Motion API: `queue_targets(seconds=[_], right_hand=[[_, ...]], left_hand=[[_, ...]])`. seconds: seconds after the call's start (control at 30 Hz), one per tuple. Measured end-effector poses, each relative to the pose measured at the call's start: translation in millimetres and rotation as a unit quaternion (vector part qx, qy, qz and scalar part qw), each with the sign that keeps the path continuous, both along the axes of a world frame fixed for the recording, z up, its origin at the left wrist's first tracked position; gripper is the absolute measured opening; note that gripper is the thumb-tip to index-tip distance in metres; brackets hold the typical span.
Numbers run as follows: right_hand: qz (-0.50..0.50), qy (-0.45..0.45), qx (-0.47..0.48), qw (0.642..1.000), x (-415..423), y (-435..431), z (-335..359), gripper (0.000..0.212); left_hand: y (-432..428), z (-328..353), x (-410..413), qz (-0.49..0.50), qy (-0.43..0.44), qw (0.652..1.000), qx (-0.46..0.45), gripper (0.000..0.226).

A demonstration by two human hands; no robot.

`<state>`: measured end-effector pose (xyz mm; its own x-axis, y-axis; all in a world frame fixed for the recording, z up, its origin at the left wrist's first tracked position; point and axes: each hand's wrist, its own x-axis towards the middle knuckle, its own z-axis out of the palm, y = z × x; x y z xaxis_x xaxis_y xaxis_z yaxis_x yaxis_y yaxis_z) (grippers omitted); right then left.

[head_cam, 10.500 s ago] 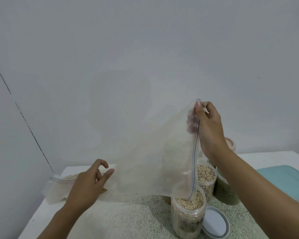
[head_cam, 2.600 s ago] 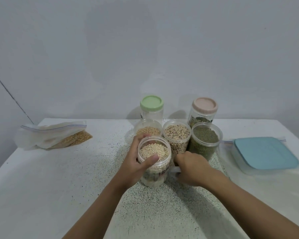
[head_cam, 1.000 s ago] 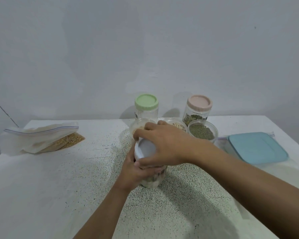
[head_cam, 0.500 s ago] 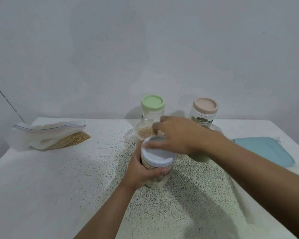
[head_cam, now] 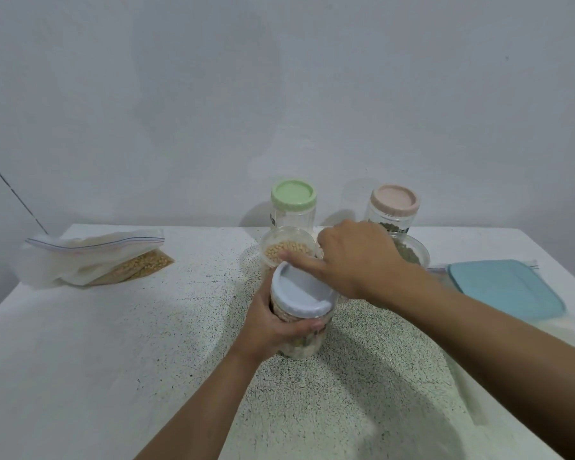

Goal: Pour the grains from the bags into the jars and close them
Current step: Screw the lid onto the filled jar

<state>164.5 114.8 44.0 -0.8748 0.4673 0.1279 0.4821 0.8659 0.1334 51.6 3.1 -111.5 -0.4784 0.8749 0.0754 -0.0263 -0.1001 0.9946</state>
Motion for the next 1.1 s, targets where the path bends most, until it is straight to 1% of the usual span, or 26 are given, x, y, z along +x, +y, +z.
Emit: queue_targets(seconds=[0.03,0.07,0.1,0.13,0.17,0.23,0.33,0.4,0.47,0.57,0.63,0.7,0.77,0.8,0.83,0.9,1.0,1.1], right_hand=[[0.036,0.0,-0.044,0.998,1,2,1,0.075],[0.079,-0.023,-0.116,0.99,2,1,3,0.064],[0.123,-0.063,-0.191,0.972,3,0,6,0.059],[0.158,-0.1,-0.234,0.954,2,-1,8,0.062],[0.18,-0.118,-0.245,0.945,3,-1,8,0.067],[0.184,-0.107,-0.21,0.954,2,1,3,0.069],[0.151,-0.057,-0.131,0.978,-2,-4,-11,0.064],[0.138,-0.01,-0.075,0.987,-3,-13,-23,0.06],[0.131,0.035,-0.06,0.989,-1,-19,-38,0.06],[0.132,0.092,-0.083,0.983,0,-16,-47,0.064],[0.172,0.089,-0.106,0.975,-1,-7,-45,0.062],[0.219,0.095,-0.156,0.958,1,2,-48,0.059],[0.212,0.156,-0.235,0.936,3,4,-57,0.056],[0.202,0.197,-0.25,0.926,4,1,-63,0.054],[0.191,0.23,-0.245,0.922,2,-2,-68,0.051],[0.167,0.256,-0.227,0.925,-1,-9,-73,0.051],[0.138,0.241,-0.215,0.936,-1,-13,-70,0.054],[0.118,0.227,-0.213,0.943,-2,-17,-69,0.057]], left_hand=[[0,-1,0,-0.005,0.001,1.0,0.002,0.103],[0,-1,0,-0.004,0.001,1.0,-0.001,0.101],[0,0,1,0.0,0.001,1.0,-0.006,0.099],[-1,0,1,0.006,0.003,1.0,-0.01,0.096],[-1,0,1,0.009,0.008,1.0,-0.012,0.094],[-1,-1,-1,0.017,0.018,1.0,-0.016,0.091],[-2,-1,-1,0.018,0.011,1.0,-0.019,0.093],[-2,0,0,0.013,0.014,1.0,-0.007,0.098],[-1,1,0,0.006,0.028,1.0,0.003,0.098],[-2,2,-1,0.006,0.025,1.0,-0.003,0.098],[-3,1,-1,0.003,0.021,1.0,-0.003,0.1],[-4,3,1,0.002,0.009,1.0,-0.001,0.096],[-2,1,1,0.01,0.017,1.0,-0.005,0.096],[-2,0,1,0.015,0.021,1.0,-0.01,0.098],[-1,1,1,0.021,0.023,0.999,-0.013,0.101],[-2,0,-1,0.015,0.032,0.999,-0.013,0.103],[-3,3,0,0.007,0.047,0.999,-0.017,0.098],[-2,2,-1,0.015,0.043,0.999,-0.025,0.087]])
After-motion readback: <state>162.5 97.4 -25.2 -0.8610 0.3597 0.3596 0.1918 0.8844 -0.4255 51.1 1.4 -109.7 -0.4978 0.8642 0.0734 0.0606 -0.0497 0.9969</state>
